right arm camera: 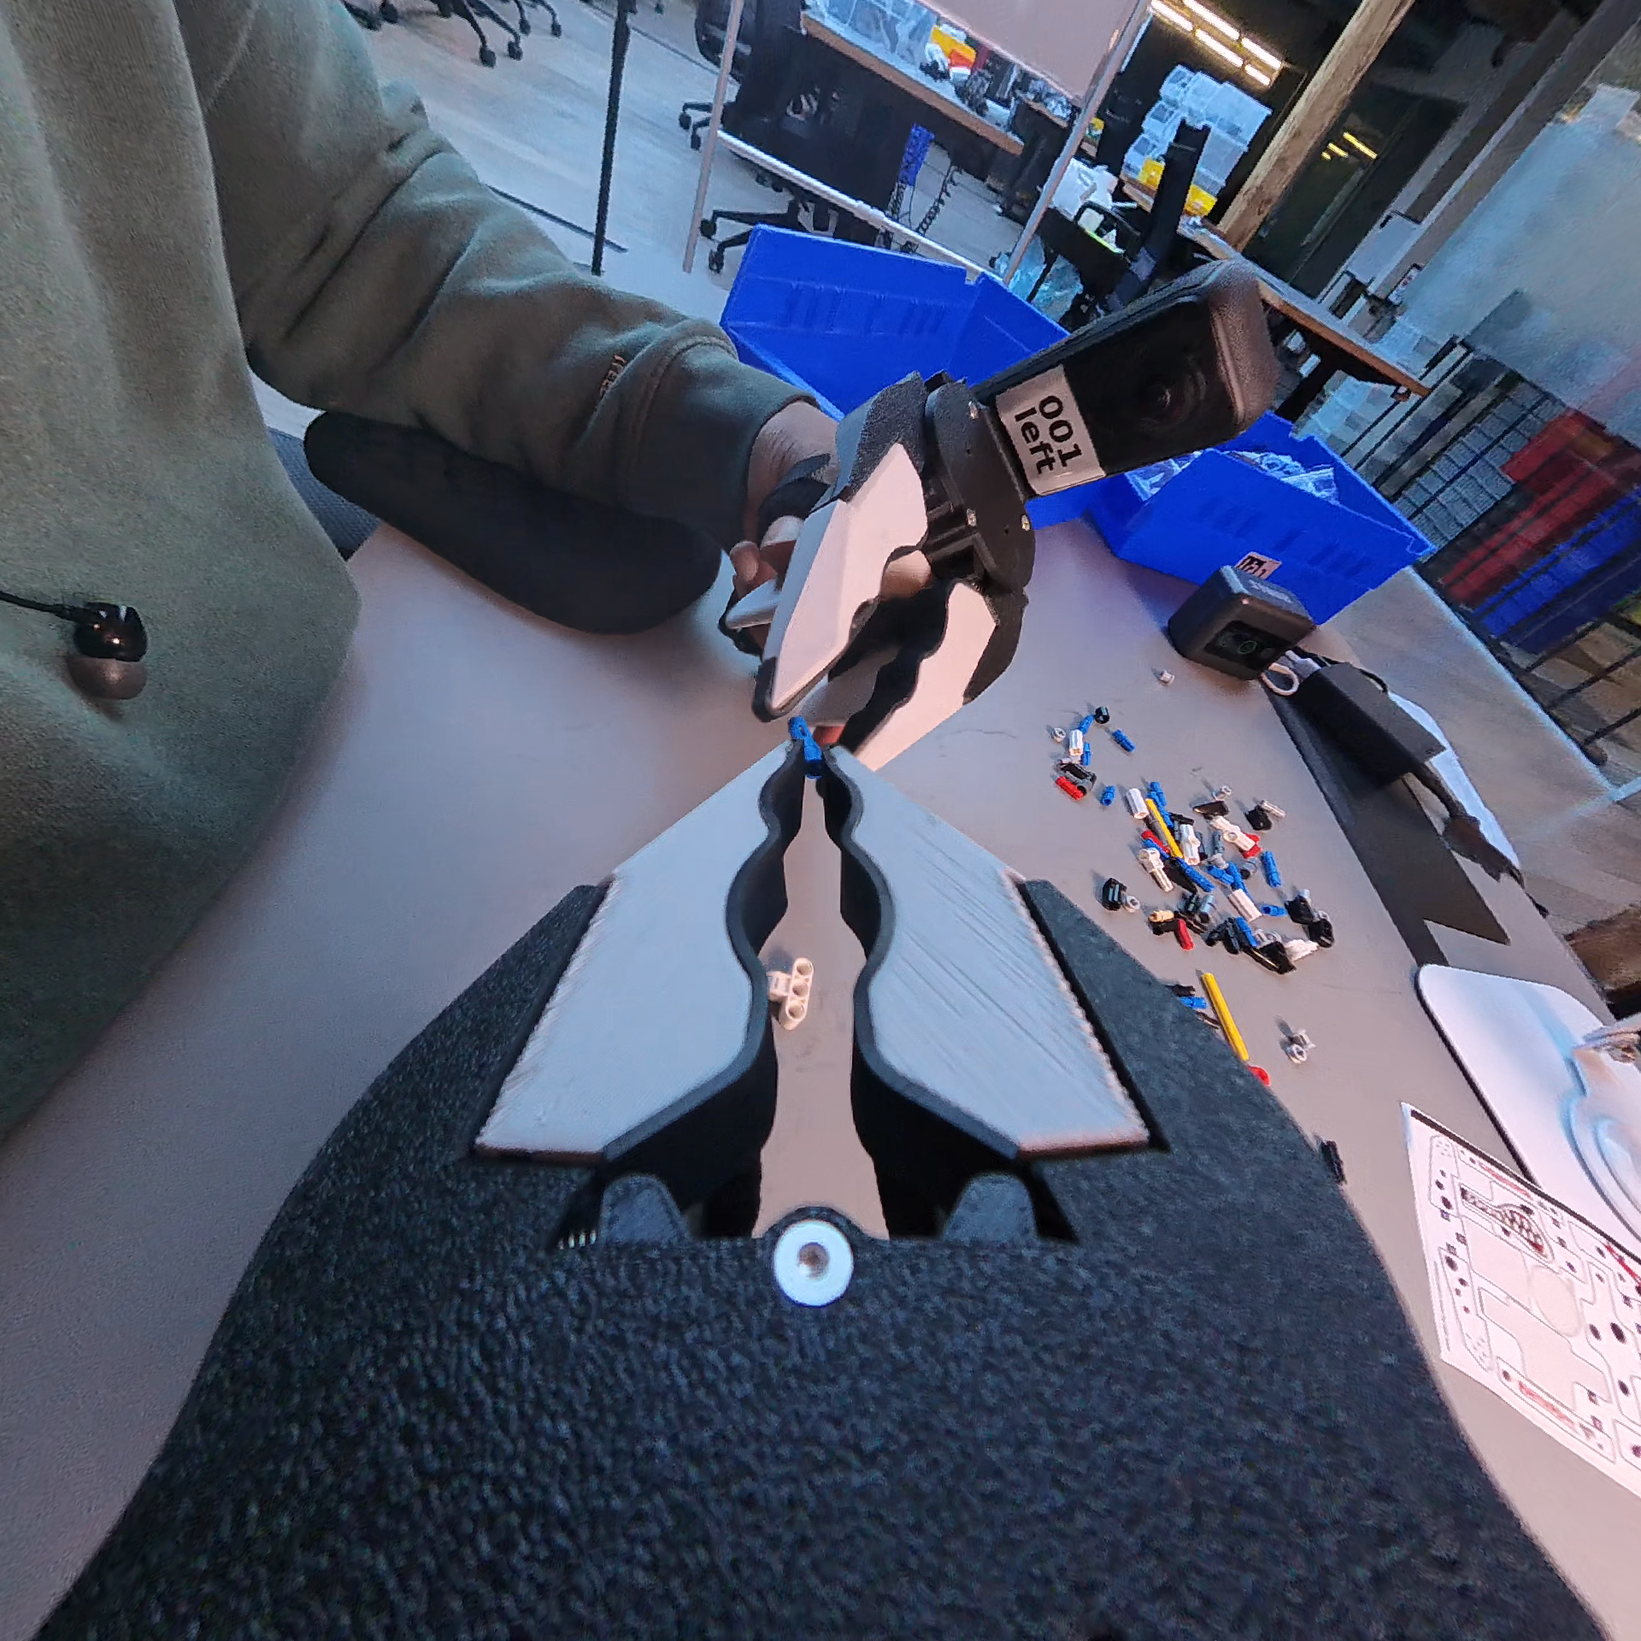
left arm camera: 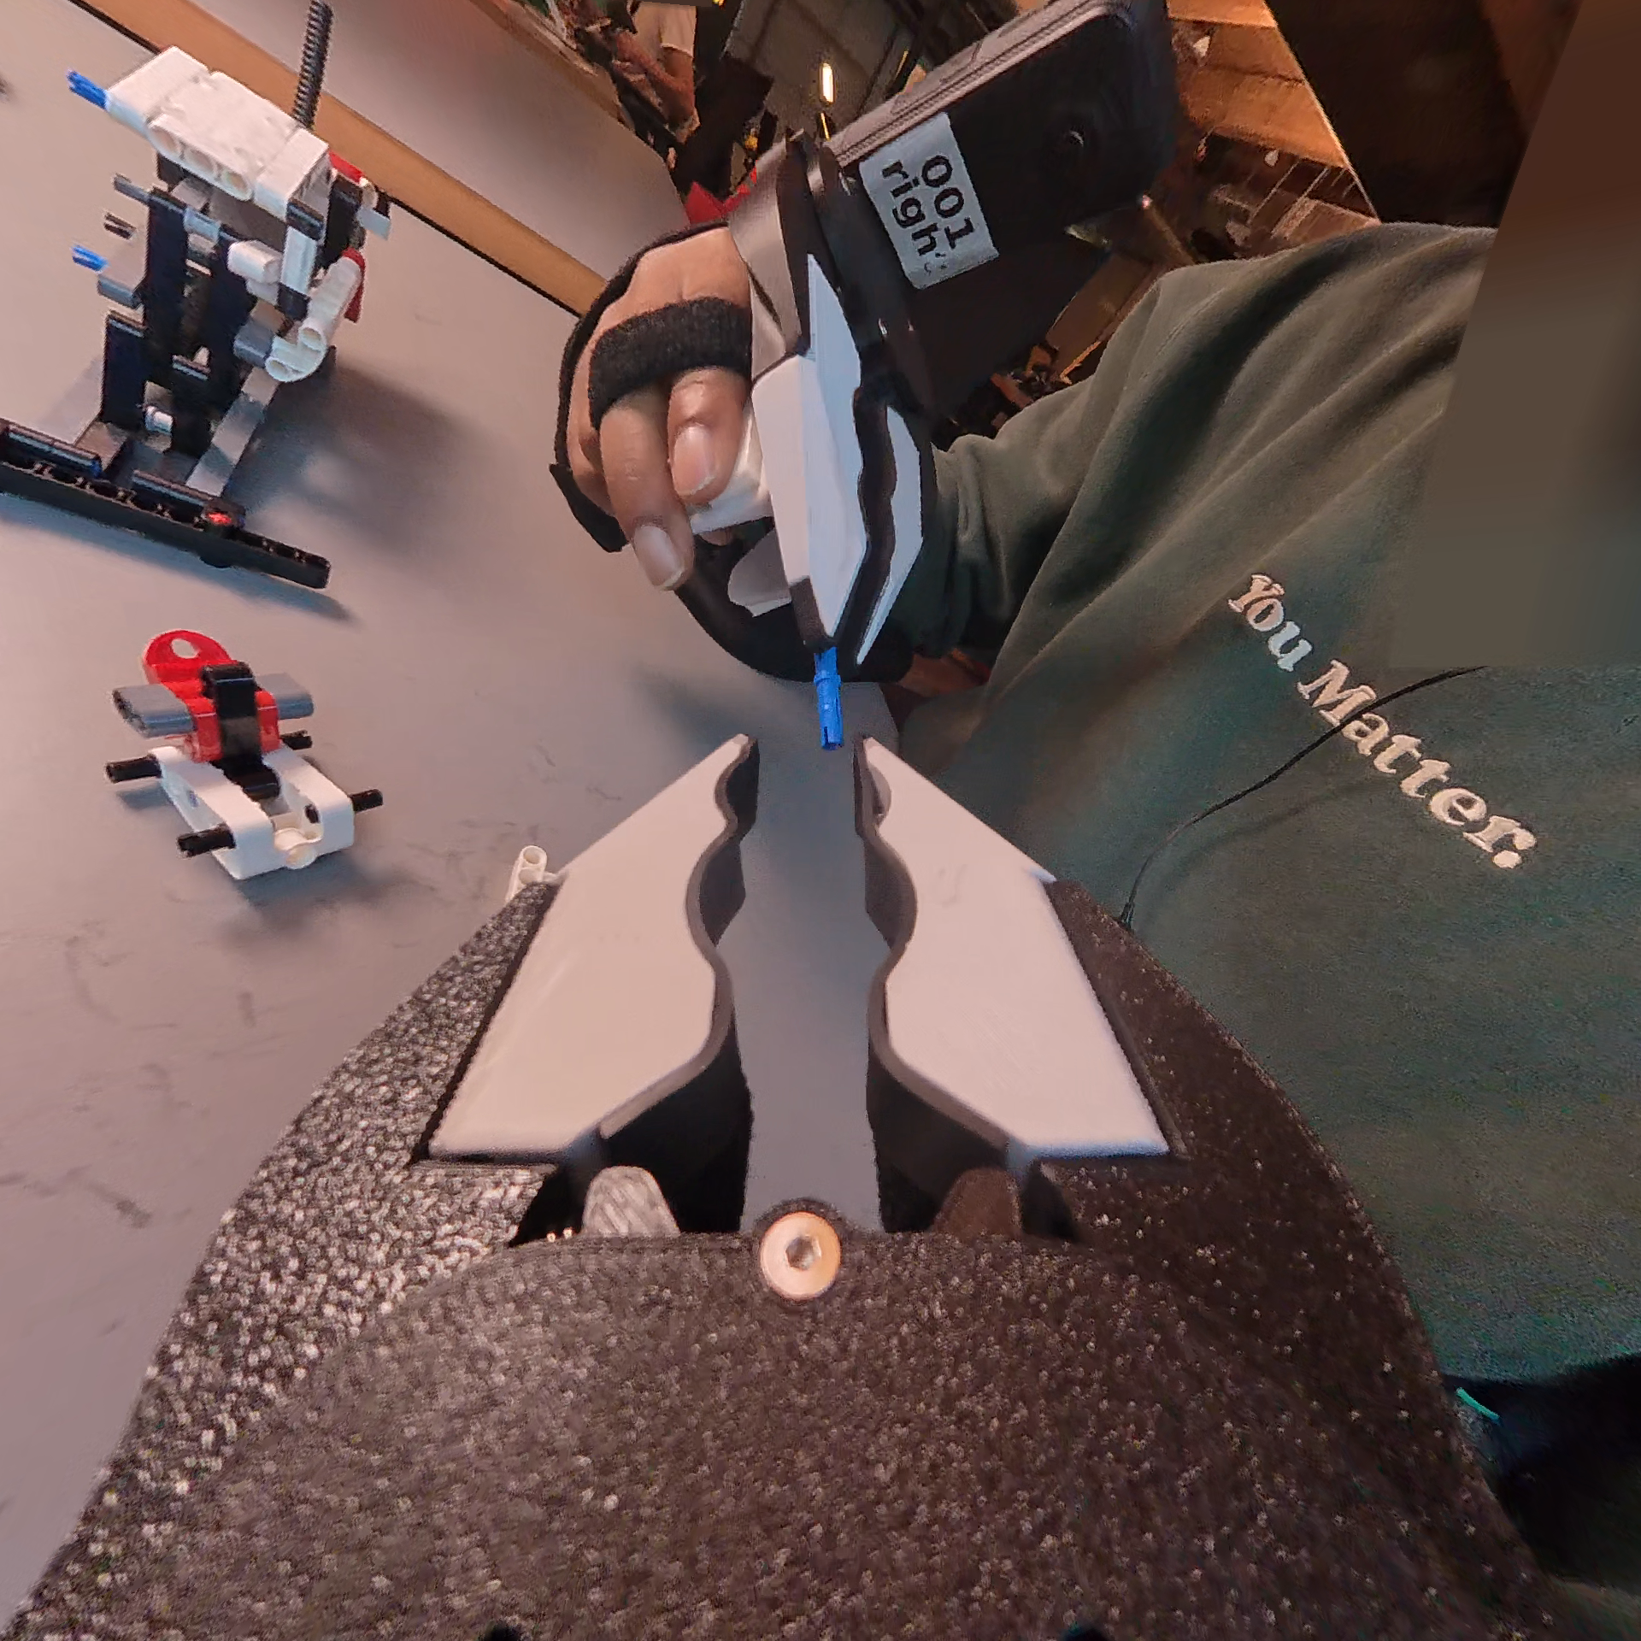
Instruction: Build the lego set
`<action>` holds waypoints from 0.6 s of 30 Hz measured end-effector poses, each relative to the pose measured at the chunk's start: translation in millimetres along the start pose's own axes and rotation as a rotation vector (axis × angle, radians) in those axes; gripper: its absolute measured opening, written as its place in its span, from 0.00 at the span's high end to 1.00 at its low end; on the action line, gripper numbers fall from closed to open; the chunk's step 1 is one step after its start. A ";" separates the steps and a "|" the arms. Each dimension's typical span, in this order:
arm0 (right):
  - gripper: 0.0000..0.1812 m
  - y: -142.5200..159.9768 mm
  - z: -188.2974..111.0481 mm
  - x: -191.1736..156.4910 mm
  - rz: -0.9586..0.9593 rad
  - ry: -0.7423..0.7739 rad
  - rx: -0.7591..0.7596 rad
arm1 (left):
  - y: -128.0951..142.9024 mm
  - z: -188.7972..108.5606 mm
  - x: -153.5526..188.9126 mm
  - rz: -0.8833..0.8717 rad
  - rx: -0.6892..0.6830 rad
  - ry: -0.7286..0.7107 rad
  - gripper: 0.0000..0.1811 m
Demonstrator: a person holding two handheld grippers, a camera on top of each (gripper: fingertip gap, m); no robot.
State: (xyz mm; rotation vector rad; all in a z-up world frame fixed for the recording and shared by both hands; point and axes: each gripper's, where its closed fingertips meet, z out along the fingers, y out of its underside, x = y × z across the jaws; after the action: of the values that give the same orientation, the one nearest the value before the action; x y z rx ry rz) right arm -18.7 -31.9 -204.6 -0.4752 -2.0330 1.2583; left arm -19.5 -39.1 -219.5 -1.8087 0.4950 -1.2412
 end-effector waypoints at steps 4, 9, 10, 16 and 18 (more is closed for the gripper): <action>0.98 3.3 3.3 -3.4 -0.005 -0.011 -0.014 | 2.0 6.6 4.9 0.015 -0.016 0.020 0.97; 0.98 1.4 3.7 -5.1 0.025 -0.027 0.002 | 3.3 6.6 6.0 0.035 -0.025 0.017 0.98; 0.97 1.7 3.6 -6.4 0.039 -0.038 0.002 | 4.4 7.1 6.2 0.042 -0.033 0.016 0.98; 0.97 4.9 7.2 -11.6 0.049 -0.063 -0.013 | 6.6 10.5 8.0 0.062 -0.047 0.016 0.98; 0.97 5.1 7.1 -11.4 0.050 -0.065 -0.012 | 7.0 11.0 7.7 0.065 -0.051 0.012 0.98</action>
State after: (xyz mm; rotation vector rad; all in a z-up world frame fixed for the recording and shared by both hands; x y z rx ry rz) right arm -16.1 -41.1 -215.4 -0.4996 -2.0950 1.3075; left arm -5.4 -43.8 -222.5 -1.8145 0.5920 -1.2052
